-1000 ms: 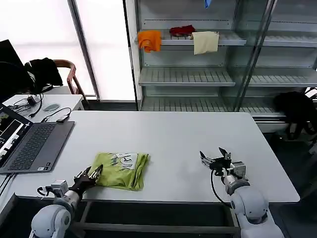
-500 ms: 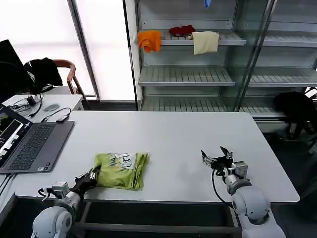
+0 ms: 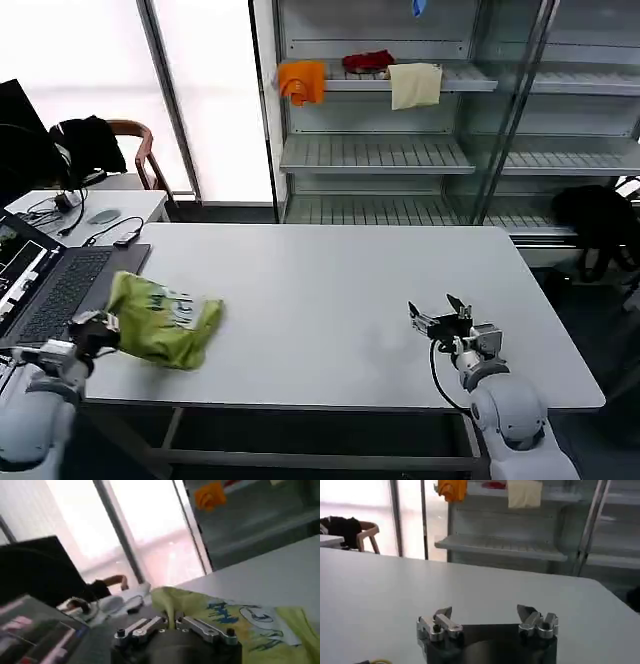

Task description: Fold and organize the clothes.

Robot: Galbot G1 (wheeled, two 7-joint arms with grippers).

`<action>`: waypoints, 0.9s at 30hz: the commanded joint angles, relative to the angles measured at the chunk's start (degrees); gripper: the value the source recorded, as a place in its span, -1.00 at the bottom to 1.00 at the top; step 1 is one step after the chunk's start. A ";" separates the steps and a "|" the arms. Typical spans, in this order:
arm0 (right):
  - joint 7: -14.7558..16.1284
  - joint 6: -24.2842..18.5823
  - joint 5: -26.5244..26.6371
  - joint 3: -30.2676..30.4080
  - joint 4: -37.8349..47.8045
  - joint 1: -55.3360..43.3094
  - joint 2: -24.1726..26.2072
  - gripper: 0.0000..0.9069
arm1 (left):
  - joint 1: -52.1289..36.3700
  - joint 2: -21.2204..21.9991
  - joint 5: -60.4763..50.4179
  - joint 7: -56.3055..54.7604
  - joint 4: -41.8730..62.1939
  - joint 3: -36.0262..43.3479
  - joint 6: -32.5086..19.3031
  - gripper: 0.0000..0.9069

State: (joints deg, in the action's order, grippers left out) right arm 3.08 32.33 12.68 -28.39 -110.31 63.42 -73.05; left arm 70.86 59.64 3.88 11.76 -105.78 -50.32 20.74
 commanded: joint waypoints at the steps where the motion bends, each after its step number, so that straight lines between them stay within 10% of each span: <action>1: 0.00 -0.14 0.04 0.26 0.61 -0.44 -0.29 1.00 | -1.97 -13.93 -8.55 3.29 -3.31 -6.28 -0.33 -1.00; 7: -0.03 -0.62 0.68 -0.52 1.06 0.46 -0.13 1.00 | -1.33 -14.97 -9.22 3.47 -9.87 -3.14 3.04 -0.98; 19: -0.36 -0.49 1.58 -3.65 0.61 2.91 0.05 1.00 | 0.36 11.40 -24.32 -3.37 -9.43 26.22 1.40 -0.96; 25: -0.34 -0.09 1.67 -4.44 -0.94 3.48 0.65 1.00 | -4.86 15.18 -19.90 -7.48 -8.24 35.59 4.52 -0.96; 26: -0.41 -0.04 1.65 -4.47 -1.01 3.46 0.66 1.00 | -5.27 15.42 -16.26 -8.12 -8.30 37.17 5.11 -0.87; 27: -0.45 0.04 1.64 -4.48 -1.10 3.41 0.65 1.00 | -5.56 15.68 -14.34 -8.64 -8.33 38.78 6.02 0.07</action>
State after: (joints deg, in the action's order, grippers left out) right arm 2.68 32.28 14.19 -32.03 -110.65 66.35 -72.51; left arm 68.97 65.55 -14.15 8.83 -114.71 -29.57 23.60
